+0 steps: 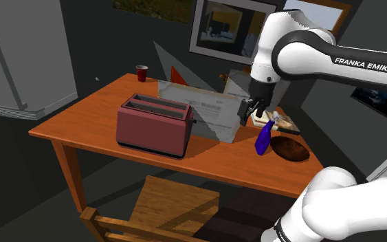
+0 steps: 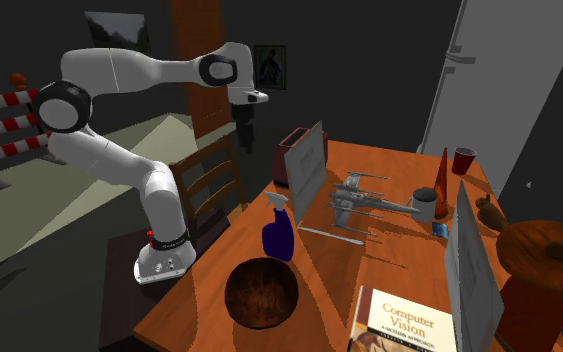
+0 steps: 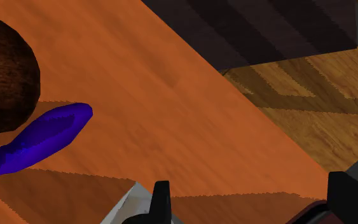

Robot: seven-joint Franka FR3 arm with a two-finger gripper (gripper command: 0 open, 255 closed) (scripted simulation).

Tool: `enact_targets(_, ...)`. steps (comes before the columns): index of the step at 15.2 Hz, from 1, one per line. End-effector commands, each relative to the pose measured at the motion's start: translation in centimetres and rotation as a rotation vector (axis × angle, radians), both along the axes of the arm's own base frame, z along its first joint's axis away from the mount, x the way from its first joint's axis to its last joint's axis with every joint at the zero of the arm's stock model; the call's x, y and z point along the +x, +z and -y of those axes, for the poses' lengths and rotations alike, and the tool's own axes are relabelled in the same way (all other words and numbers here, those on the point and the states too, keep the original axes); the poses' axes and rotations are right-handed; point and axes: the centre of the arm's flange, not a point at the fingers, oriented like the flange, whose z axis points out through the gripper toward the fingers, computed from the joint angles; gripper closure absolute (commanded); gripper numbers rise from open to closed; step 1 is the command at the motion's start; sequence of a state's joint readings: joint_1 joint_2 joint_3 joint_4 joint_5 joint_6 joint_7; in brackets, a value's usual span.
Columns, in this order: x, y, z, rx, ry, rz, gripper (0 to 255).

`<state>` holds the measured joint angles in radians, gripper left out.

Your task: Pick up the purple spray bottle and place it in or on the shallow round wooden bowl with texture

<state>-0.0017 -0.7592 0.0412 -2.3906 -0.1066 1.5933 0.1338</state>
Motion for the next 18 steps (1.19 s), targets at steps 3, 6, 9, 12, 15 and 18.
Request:
enact_targets(3,-0.9,-1.3,2.1,-0.007,-0.033,0.035,0)
enact_targets(6,-2.3,-3.4,5.3,-0.018,-0.084,0.088,0)
enact_targets(9,-3.7,-5.5,8.4,-0.028,-0.134,0.141,0)
enact_targets(12,-5.1,-7.6,11.5,-0.039,-0.184,0.194,0)
enact_targets(15,-6.6,-9.8,14.5,-0.05,-0.234,0.247,0)
enact_targets(18,-8.2,-12.0,17.5,-0.06,-0.284,0.3,0)
